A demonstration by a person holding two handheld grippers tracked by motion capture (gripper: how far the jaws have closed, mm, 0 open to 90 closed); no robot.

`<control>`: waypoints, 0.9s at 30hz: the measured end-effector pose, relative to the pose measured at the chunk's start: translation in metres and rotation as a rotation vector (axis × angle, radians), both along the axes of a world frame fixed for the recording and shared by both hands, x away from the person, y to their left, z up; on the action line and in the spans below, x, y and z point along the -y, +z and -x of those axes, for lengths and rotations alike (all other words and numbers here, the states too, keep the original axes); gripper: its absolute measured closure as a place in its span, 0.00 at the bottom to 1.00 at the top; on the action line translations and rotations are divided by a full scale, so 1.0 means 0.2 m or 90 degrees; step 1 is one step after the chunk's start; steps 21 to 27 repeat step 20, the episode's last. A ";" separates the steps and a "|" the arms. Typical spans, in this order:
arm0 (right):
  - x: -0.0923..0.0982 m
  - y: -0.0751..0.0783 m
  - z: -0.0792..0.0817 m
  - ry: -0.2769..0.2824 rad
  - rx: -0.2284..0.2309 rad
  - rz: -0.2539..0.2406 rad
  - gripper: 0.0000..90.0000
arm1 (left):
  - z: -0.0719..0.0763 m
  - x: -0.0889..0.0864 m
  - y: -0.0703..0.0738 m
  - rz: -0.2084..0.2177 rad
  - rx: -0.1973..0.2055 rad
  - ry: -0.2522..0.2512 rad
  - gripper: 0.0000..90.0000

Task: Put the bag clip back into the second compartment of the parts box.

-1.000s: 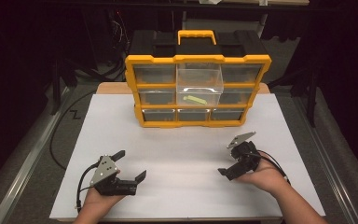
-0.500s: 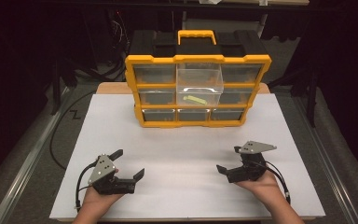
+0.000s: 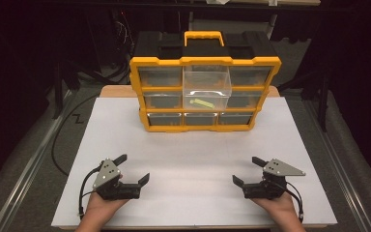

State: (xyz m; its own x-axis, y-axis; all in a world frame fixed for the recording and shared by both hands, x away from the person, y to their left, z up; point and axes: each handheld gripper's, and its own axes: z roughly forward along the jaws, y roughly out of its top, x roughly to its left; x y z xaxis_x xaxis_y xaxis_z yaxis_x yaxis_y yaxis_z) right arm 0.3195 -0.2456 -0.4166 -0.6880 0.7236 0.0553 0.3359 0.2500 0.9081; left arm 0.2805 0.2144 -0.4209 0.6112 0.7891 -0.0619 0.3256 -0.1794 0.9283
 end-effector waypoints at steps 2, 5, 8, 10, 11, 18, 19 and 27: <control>0.00 0.01 0.00 -0.003 0.002 -0.026 0.00 | 0.01 0.00 0.00 -0.001 0.002 0.001 0.00; 0.00 0.01 0.01 0.002 0.013 -0.026 0.00 | 0.02 0.00 0.01 -0.002 0.003 0.002 0.00; 0.01 0.01 0.01 0.001 0.014 -0.020 0.00 | 0.02 0.00 0.00 -0.001 0.001 0.007 0.00; 0.01 0.01 0.01 -0.002 0.014 -0.020 0.00 | 0.01 0.00 0.00 -0.001 0.000 0.009 0.00; 0.01 0.01 0.00 -0.003 0.013 -0.026 0.00 | 0.01 -0.01 0.00 -0.001 -0.001 0.010 0.00; 0.00 0.01 0.01 -0.008 0.011 -0.023 0.00 | 0.02 0.00 0.00 -0.003 0.001 0.008 0.00; 0.00 0.01 0.01 -0.010 0.011 -0.023 0.00 | 0.02 0.00 0.00 -0.004 0.002 0.010 0.00; 0.01 0.01 0.01 -0.011 0.012 -0.025 0.00 | 0.02 -0.01 0.00 -0.005 0.001 0.013 0.00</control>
